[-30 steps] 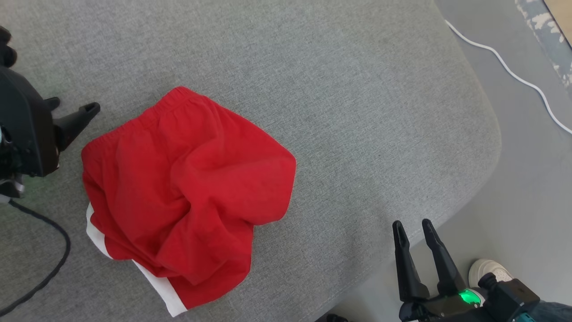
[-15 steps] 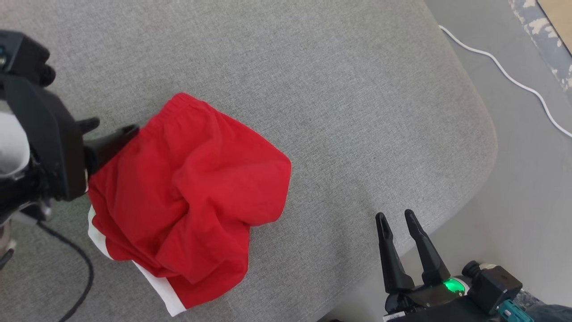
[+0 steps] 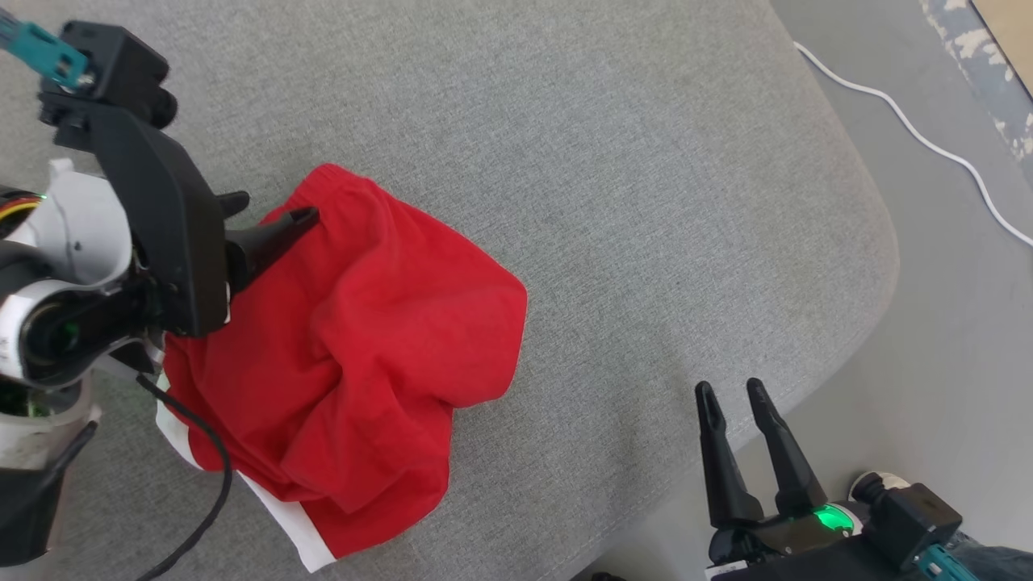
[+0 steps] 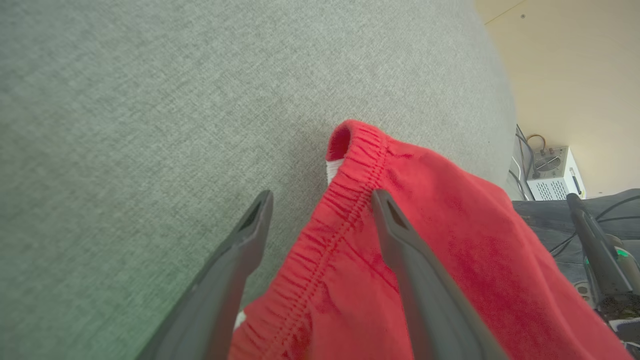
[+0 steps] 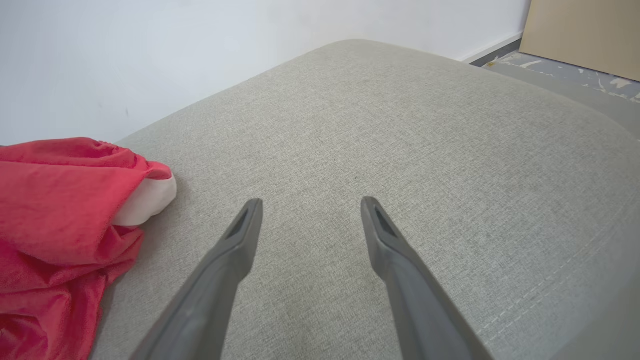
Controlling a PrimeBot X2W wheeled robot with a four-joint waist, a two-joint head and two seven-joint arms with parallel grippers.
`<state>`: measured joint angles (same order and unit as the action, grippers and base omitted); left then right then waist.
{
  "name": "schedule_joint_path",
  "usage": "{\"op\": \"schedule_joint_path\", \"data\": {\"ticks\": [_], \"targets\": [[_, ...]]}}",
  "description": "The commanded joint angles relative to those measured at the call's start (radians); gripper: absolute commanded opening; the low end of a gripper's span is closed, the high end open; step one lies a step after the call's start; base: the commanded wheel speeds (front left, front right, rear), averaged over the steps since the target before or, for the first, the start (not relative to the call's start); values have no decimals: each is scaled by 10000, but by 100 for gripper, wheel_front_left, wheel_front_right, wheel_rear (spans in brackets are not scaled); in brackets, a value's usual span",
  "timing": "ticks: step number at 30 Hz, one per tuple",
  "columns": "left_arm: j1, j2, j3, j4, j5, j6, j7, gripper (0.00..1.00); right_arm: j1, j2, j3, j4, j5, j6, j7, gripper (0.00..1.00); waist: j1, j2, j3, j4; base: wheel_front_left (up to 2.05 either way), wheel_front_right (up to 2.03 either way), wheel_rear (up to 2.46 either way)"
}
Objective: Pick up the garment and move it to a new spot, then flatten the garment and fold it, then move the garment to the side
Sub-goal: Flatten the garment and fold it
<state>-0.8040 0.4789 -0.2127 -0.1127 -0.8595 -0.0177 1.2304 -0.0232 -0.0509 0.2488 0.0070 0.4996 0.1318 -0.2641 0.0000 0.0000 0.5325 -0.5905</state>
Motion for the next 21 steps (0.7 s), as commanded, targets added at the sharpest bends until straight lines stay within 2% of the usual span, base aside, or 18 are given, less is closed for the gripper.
{"op": "schedule_joint_path", "data": {"ticks": [1, 7, 16, 17, 18, 19, 21], "targets": [[-52, -57, -109, 184, 140, -94, -102, 100, 118, 6, -110, -71, 76, -22, -3, 100, 0, 0, 124, -9, 0, 0, 0], [-246, 28, -350, 876, 411, -330, -232, 100, 326, 6, -286, -220, 237, -22, -3, 100, 0, 0, 249, -13, 0, 0, 0], [71, -52, -657, 1038, 22, -274, 390, 100, 341, 6, -268, -218, 314, -22, -3, 100, 0, 0, 294, 14, 0, 0, 0], [113, -27, -687, 1008, 23, -277, 443, 87, 305, 8, -242, -210, 324, -22, -3, 100, 0, 0, 305, 15, 0, 0, 0], [153, -23, -693, 975, -8, -274, 448, 23, 272, 8, -223, -199, 333, -22, -3, 100, 0, 0, 309, 15, 0, 0, 0], [206, -42, -694, 942, -89, -243, 504, 0, 246, 6, -210, -187, 335, -22, -3, 100, 0, 0, 302, 14, 0, 0, 0], [215, -37, -631, 808, -164, -231, 493, 0, 203, 8, -172, -142, 307, -22, -3, 100, 0, 0, 254, 9, 0, 0, 0]]}}
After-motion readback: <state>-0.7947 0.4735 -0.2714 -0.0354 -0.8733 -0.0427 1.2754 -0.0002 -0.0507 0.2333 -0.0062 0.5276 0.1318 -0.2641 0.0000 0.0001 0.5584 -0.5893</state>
